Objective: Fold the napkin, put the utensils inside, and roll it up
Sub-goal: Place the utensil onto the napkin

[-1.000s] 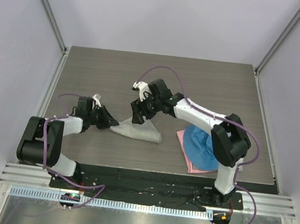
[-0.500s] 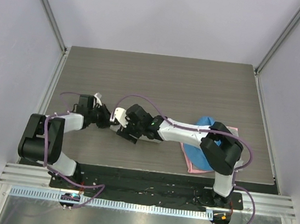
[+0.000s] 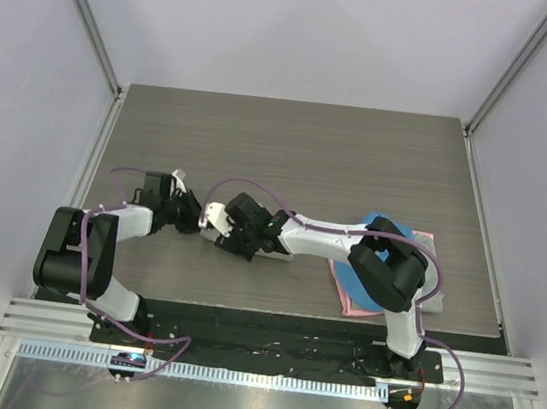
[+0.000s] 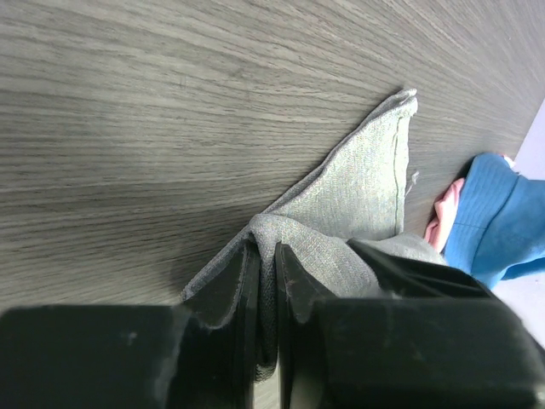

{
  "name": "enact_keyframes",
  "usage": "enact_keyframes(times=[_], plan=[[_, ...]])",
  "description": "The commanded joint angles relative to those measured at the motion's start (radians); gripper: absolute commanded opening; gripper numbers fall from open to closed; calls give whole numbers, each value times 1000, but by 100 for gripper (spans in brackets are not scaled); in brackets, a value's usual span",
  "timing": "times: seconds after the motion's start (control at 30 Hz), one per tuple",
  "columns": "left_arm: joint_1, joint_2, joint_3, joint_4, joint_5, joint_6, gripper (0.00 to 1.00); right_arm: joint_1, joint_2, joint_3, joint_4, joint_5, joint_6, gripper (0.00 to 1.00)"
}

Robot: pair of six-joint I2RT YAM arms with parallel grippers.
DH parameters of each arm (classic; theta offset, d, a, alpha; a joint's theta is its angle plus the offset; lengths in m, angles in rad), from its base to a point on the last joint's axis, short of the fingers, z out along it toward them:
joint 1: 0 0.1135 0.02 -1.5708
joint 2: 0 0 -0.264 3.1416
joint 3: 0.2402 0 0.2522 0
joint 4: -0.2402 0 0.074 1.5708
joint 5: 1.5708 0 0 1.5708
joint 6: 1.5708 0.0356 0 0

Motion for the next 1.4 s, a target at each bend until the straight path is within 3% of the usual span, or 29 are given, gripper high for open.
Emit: enact_keyframes(times=[0.0,0.03,0.1,0.2,0.4,0.6,1.07,1.2,1.37], plan=[[3,-10,25,-12,-17,25,26,-29,54,91,-96,-111,40,51],[3,-16,23,-12,-26,26,32,-40,60,108,-148,-177,57,44],[4,-42,28,-18,-60,37,49,-66,91,186,-219,-260,74,38],[4,-81,35,-36,-100,51,61,-94,140,301,-355,-421,113,33],[5,-168,-11,-15,-143,72,66,-172,240,450,-532,-689,182,32],[1,-246,-64,13,-135,78,66,-241,303,484,-559,-884,261,31],[-54,-188,-146,215,-40,49,64,-315,421,507,-538,-1030,325,29],[-57,-154,-156,266,-42,46,55,-327,439,505,-529,-1033,330,29],[-57,-124,-161,290,-43,45,34,-336,416,496,-515,-992,348,35]])
